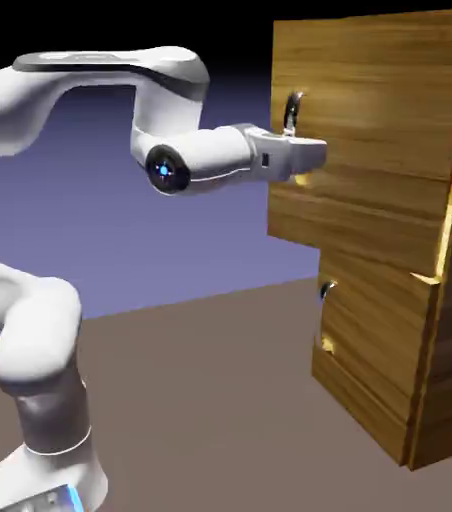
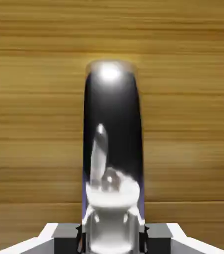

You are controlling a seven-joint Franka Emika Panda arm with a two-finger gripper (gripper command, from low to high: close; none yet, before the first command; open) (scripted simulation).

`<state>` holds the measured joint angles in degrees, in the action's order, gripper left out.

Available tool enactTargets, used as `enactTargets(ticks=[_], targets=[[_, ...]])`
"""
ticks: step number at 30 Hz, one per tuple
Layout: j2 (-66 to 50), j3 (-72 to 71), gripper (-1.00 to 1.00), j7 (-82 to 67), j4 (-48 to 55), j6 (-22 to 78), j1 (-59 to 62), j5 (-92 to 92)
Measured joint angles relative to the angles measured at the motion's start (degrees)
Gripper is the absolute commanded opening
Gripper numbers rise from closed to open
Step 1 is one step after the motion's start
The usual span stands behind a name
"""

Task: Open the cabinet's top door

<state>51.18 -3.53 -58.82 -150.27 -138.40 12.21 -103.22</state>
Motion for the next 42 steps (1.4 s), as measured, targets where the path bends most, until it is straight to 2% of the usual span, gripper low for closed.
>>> enactTargets(ticks=[8,16,29,36,42], targets=[[1.0,15.7,-1.0,3.5,-0.5,19.9,-0.1,18.0],[-5.4,30.8,-1.0,3.0,6.5,39.8,-2.5,31.1],[-24.8,55.8,-1.0,-1.8,28.1,72.2,-16.3,41.0],[-37.3,70.4,-1.0,-6.1,39.1,88.0,-25.7,39.4],[-48.5,77.8,-1.0,-10.3,44.9,99.6,-27.2,35.2]])
